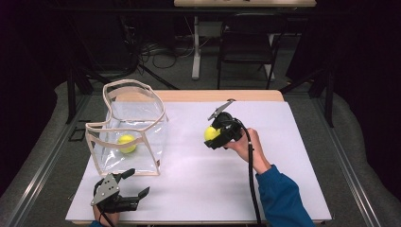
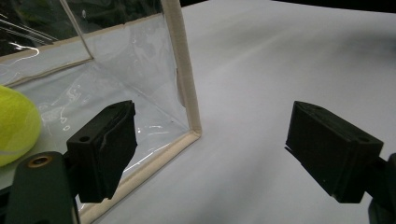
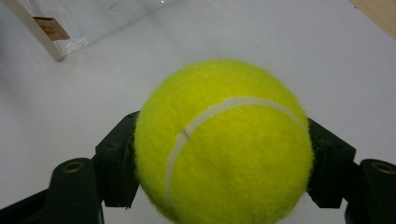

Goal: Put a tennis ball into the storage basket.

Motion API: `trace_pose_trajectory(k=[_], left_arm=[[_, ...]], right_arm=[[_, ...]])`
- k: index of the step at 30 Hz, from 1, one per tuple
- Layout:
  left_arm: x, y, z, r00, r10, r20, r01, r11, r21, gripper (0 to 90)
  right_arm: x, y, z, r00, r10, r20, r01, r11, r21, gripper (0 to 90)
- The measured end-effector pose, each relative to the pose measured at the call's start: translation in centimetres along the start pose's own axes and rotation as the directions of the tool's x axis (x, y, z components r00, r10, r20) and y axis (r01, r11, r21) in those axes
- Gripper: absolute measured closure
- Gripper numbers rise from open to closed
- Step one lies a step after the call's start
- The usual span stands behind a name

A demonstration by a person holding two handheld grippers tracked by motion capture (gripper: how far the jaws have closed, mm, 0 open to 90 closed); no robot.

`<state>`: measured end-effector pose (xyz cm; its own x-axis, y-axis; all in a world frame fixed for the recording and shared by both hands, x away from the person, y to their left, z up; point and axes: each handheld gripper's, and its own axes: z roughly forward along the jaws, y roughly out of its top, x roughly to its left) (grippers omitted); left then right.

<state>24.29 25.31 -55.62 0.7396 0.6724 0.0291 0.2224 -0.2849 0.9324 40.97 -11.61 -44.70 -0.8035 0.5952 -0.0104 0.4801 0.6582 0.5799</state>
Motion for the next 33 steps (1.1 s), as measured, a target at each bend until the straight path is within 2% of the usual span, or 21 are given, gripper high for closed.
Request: trace_pose_trajectory(k=[12, 33], left_arm=[[0.0, 0.0, 0.0, 1.0, -0.003, 0.0, 0.003, 1.0, 0.002, 15.9], [0.0, 0.0, 0.0, 1.0, 0.0, 0.002, 0.0, 1.0, 0.0, 15.9]], right_arm=[[-0.1, 1.4, -0.7, 0.9997, -0.025, -0.002, 0.025, 1.0, -0.001, 26.0], [-0.7, 3.2, -1.7, 0.9996, -0.03, 0.0, 0.03, 1.0, 0.001, 26.0]])
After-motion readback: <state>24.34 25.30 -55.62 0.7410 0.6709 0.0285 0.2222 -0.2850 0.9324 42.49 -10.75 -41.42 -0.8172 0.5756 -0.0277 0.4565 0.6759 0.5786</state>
